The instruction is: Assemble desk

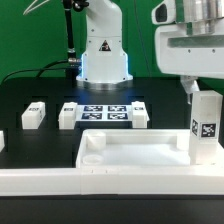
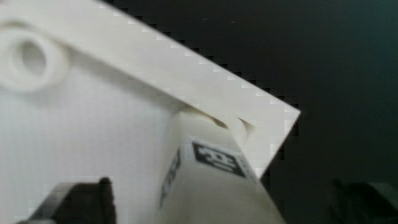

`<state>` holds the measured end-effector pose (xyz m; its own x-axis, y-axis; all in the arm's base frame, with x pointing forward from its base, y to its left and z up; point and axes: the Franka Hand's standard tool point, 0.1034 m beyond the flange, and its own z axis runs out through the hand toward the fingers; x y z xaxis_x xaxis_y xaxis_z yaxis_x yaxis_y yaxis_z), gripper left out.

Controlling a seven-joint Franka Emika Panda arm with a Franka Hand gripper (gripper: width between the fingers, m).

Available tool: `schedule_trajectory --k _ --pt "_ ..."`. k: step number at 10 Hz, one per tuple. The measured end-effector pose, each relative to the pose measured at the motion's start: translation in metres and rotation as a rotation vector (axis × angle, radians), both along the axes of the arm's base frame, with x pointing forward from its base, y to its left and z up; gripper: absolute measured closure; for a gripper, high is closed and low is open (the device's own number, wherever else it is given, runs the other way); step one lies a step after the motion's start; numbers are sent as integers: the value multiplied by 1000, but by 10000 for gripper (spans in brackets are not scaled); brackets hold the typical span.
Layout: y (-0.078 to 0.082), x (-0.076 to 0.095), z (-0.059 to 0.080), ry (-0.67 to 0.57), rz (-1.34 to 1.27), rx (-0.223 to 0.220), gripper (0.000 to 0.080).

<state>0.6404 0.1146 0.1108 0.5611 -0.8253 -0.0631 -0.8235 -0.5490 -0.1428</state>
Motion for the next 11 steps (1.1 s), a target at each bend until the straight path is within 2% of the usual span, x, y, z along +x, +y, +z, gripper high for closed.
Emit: schedule_trajectory --k 1,2,5,7,9,11 --pt "-2 1 2 -28 193 -27 182" --pt "-1 1 3 -41 274 -34 156" --pt "-4 1 1 -67 506 -57 150" --pt "-11 10 1 -95 881 -143 150" --pt "-10 11 0 -104 888 -151 150" --pt "-10 11 -1 -102 867 -148 403"
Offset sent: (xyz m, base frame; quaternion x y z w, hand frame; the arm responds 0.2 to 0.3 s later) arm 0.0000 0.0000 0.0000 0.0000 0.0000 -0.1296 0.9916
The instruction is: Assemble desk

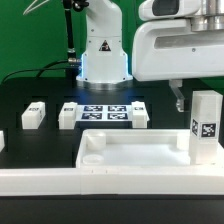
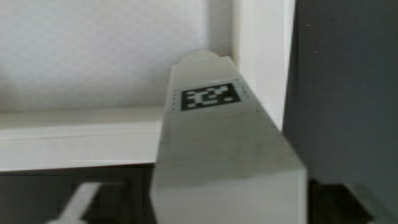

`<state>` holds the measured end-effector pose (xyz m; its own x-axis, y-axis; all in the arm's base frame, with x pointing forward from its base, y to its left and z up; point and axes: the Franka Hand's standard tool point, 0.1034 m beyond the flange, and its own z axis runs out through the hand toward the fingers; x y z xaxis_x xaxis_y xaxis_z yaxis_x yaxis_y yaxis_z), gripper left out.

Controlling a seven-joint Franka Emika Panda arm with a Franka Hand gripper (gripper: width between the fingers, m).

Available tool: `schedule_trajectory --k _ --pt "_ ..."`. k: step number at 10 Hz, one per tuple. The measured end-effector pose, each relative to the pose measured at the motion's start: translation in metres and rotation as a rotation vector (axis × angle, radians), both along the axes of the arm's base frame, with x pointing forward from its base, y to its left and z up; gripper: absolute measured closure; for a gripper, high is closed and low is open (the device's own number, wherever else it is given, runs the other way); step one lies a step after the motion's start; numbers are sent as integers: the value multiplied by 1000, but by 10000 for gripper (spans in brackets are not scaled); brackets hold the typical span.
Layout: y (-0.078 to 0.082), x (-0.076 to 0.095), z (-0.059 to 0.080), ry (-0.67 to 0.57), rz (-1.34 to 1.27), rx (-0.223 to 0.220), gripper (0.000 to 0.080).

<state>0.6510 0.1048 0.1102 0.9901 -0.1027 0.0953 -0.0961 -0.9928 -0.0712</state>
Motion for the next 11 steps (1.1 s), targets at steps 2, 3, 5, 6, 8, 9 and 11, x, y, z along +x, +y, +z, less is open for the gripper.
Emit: schedule_trajectory --k 2,3,5,6,8,9,11 --pt "-1 0 0 9 -143 15 512" --pt "-2 0 0 13 -220 22 512" --pt "-3 -3 0 21 -515 41 512" --pt "-5 -4 0 34 -679 66 512" --pt "-11 -5 -1 81 -1032 142 511" --pt "-12 -5 -1 98 -1113 163 509" --pt "-7 -7 -1 121 -1284 176 509"
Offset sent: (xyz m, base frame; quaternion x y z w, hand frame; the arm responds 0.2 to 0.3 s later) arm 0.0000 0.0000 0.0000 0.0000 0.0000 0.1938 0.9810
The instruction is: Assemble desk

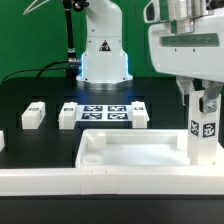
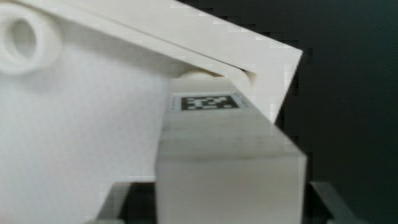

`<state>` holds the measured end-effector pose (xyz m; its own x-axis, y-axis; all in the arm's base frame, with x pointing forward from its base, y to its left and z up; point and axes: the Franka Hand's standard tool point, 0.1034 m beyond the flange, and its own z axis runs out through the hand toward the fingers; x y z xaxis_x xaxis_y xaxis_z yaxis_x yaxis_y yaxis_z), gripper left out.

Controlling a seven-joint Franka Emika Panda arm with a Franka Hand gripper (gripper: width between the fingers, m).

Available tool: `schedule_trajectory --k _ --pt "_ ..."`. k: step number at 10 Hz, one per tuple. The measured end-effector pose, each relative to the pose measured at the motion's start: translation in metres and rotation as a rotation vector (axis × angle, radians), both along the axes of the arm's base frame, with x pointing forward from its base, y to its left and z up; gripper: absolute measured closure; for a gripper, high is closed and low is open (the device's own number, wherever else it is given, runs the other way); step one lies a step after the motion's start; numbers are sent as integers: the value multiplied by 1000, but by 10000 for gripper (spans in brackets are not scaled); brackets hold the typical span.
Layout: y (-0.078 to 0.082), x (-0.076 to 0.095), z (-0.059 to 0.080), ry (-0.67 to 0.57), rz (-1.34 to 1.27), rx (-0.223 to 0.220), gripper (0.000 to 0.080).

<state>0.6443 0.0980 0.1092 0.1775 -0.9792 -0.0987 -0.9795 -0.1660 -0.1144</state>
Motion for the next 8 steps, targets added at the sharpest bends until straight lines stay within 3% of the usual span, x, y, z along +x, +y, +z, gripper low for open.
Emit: schedule_trajectory --k 3,5,6,7,8 --pt "2 -1 0 -1 41 -12 508" --pt "6 -1 1 -23 391 -66 228" --pt "4 4 2 -65 554 -89 228" --pt "8 0 3 -64 556 -90 164" --pt "8 1 2 -70 624 -97 153"
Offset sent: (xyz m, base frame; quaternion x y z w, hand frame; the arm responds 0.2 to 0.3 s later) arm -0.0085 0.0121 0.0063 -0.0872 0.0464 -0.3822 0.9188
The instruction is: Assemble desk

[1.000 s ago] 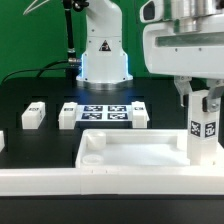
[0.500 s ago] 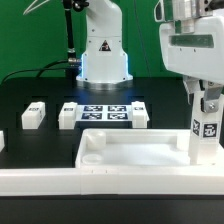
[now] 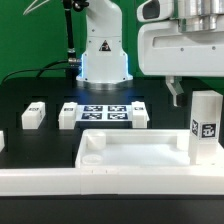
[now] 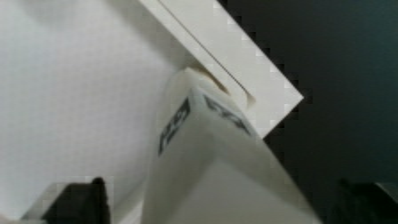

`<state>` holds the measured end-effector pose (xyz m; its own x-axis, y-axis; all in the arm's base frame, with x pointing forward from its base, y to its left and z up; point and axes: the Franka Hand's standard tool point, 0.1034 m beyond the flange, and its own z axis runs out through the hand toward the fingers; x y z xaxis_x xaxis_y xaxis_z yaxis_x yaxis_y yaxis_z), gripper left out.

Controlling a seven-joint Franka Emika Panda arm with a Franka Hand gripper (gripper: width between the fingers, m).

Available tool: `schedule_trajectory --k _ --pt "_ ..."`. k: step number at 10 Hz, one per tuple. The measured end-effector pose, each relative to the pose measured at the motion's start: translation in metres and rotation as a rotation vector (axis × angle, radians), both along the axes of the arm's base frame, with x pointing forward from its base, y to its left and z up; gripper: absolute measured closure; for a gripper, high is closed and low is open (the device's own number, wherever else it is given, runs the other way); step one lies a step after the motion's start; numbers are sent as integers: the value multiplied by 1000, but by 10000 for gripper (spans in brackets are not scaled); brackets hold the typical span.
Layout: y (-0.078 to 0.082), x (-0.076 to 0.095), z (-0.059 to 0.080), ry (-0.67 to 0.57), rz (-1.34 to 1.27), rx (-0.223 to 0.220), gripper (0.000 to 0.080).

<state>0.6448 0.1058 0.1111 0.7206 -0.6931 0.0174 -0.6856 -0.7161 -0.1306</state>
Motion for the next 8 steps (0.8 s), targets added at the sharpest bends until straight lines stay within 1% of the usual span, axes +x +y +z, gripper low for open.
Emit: schedule_trajectory --k 1,2,3,4,5,6,7,8 --pt "-1 0 -1 -5 66 -8 153" --pt "0 -1 -2 -9 177 -28 153" --pt "2 -2 -5 -13 425 -89 151" --pt "1 1 -5 -25 637 -114 151" --pt "-1 1 -4 -29 677 -116 151" --pt "0 1 -5 -27 642 -112 151" --pt "0 1 -5 -26 635 -112 240" --pt "0 1 -5 -26 635 -112 435"
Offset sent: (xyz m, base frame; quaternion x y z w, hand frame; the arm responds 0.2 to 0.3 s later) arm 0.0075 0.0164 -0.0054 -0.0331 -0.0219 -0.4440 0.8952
